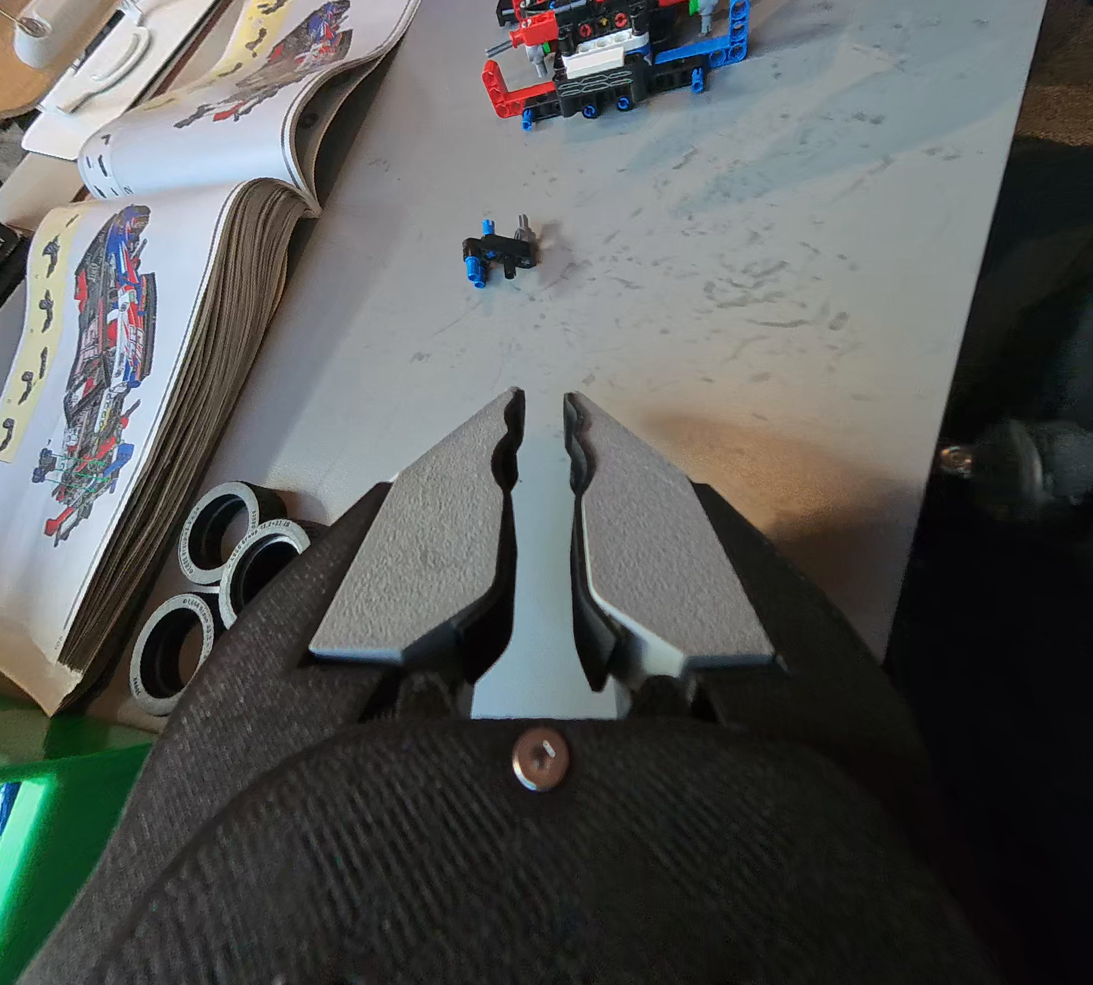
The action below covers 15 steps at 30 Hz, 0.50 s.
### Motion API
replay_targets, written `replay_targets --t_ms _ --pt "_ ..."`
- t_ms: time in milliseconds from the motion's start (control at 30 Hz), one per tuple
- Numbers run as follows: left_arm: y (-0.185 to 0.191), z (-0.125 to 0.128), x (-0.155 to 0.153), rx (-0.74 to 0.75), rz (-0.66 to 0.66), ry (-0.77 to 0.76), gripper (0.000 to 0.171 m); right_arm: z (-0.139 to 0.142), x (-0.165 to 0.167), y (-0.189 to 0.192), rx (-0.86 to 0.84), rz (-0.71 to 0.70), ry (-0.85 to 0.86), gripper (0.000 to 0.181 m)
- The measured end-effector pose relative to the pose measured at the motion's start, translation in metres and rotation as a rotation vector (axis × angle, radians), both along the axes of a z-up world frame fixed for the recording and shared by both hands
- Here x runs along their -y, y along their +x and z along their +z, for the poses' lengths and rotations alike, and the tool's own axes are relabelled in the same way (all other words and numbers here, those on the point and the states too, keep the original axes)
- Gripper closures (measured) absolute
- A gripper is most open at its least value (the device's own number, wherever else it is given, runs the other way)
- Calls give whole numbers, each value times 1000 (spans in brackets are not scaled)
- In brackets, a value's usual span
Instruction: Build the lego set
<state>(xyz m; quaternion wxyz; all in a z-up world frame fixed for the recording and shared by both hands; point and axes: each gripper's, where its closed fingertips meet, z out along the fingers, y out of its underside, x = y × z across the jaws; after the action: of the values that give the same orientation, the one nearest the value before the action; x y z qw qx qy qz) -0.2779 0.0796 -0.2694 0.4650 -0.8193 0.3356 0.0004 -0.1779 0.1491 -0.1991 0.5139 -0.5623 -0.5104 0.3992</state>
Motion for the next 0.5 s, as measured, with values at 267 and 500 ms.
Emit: replay_targets --t_ms 267,500 --pt "-6 5 -8 54 14 4 160 -28 3 -14 193 -3 47 154" --pt "-16 17 -12 185 49 12 160 -41 -2 -18 287 -63 117 154"
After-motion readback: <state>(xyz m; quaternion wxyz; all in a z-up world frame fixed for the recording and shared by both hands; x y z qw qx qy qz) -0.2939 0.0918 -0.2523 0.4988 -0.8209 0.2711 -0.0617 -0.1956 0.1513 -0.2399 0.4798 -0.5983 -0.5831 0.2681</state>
